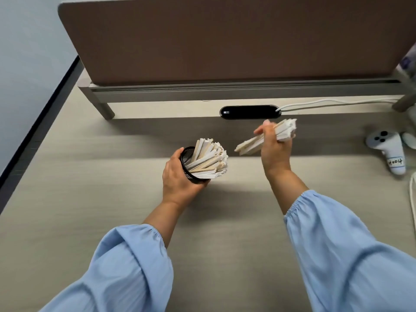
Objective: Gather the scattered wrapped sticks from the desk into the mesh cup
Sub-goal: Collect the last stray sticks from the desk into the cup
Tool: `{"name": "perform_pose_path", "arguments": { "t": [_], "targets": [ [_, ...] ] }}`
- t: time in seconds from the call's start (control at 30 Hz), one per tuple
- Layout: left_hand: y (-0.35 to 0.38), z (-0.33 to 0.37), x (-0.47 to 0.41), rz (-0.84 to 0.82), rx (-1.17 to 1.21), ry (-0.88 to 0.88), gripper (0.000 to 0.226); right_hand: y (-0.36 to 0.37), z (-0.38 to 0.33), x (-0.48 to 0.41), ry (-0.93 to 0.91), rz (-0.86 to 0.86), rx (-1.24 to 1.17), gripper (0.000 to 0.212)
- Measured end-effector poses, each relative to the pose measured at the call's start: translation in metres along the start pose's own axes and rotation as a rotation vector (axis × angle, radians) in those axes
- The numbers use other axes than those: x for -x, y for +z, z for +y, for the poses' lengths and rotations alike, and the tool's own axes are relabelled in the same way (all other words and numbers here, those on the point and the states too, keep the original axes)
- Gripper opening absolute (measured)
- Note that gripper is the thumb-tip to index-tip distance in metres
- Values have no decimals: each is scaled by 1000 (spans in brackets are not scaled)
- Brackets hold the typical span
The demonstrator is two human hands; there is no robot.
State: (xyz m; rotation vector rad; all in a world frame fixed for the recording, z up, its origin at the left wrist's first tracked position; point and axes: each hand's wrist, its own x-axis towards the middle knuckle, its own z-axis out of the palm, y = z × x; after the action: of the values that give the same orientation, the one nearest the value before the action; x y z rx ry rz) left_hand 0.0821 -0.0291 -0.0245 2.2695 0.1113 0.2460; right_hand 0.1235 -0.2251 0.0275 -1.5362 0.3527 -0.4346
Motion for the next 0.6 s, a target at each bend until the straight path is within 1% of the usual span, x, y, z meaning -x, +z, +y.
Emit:
{"name": "perform_pose_path", "arguments": {
  "t": [0.03,0.07,0.1,0.17,0.23,0.3,0.4,0.43,0.5,0.53,0.57,0.6],
  "targets": [
    [1,4,2,-14,-5,12,94,-1,-16,0,-23,-7,-94,41],
    [1,7,3,-25,0,18,94,0,-27,1,-4,-41,-192,41],
    [3,12,4,-29,15,20,94,3,-35,3,16,-93,-234,41],
    [5,22,7,-35,62,18,94,8,-39,13,14,-222,-145,34],
    [5,32,11,-65,111,22,95,11,-34,24,7,-303,-56,26],
    [4,42,15,-108,134,19,97,12,-27,34,32,-332,-11,21],
    [7,49,21,-152,145,-32,92,14,-17,42,25,-350,105,17],
    [7,50,23,-162,157,-41,91,13,-17,44,-9,-354,202,22],
    [7,49,26,-166,192,-43,92,5,-24,47,-114,-397,376,44],
    [6,49,28,-162,214,-43,92,0,-31,47,-161,-402,398,60],
    [5,48,29,-156,230,-49,91,-4,-42,48,-186,-380,340,75],
    [3,49,31,-147,235,-51,89,-8,-51,47,-204,-338,252,81]
  ]
}}
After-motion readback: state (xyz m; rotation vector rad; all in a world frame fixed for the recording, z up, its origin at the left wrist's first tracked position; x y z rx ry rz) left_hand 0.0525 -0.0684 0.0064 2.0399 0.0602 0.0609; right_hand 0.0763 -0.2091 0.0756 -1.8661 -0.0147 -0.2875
